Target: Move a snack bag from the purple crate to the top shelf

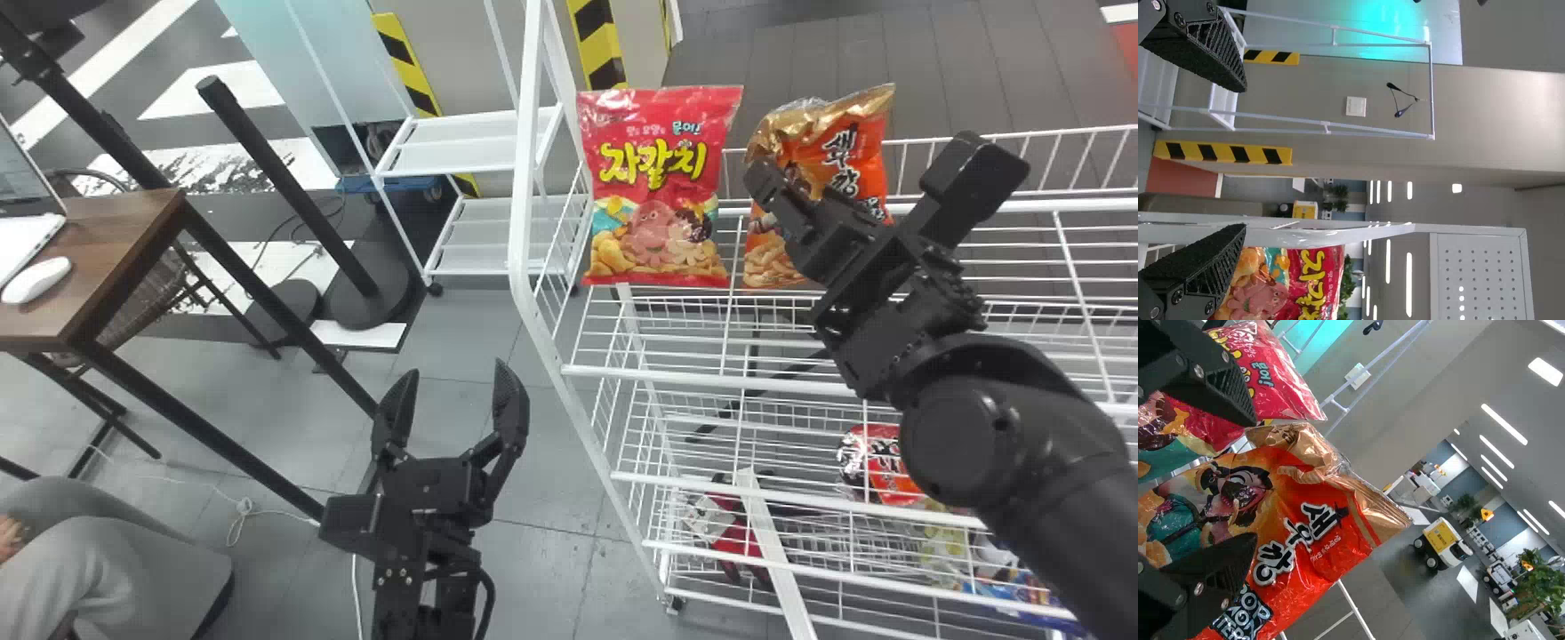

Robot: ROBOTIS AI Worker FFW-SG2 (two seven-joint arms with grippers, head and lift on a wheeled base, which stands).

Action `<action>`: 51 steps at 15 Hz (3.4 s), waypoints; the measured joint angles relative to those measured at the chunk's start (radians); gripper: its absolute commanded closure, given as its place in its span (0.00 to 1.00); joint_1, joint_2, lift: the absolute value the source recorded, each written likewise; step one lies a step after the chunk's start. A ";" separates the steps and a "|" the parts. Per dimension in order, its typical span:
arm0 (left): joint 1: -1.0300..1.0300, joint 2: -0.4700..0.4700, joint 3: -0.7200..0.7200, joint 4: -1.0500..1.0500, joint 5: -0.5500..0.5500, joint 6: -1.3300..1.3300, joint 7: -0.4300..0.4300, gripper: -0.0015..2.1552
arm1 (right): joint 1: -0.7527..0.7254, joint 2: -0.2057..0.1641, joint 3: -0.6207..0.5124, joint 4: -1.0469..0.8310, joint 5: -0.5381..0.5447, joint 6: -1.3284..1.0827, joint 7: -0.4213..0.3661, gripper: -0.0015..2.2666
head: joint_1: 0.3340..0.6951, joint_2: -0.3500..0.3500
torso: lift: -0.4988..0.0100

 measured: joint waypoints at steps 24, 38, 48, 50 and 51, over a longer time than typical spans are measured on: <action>0.038 -0.002 -0.003 -0.015 -0.018 -0.028 0.005 0.04 | 0.851 -0.204 -0.409 -0.880 0.736 0.191 0.125 0.04 | 1.00 0.90 | 0.98; 0.152 -0.076 -0.004 -0.100 -0.140 -0.008 0.009 0.04 | 1.060 -0.001 -0.615 -0.773 0.890 -0.095 0.363 0.05 | 1.00 0.76 | 0.98; 0.166 -0.083 -0.008 -0.110 -0.158 0.000 0.009 0.04 | 1.064 -0.003 -0.584 -0.781 0.903 -0.101 0.363 0.05 | 1.00 0.78 | 0.98; 0.166 -0.083 -0.008 -0.110 -0.158 0.000 0.009 0.04 | 1.064 -0.003 -0.584 -0.781 0.905 -0.101 0.361 0.05 | 1.00 0.78 | 0.98; 0.167 -0.083 -0.009 -0.110 -0.158 0.000 0.009 0.04 | 1.065 -0.003 -0.584 -0.781 0.907 -0.101 0.360 0.05 | 1.00 0.78 | 0.98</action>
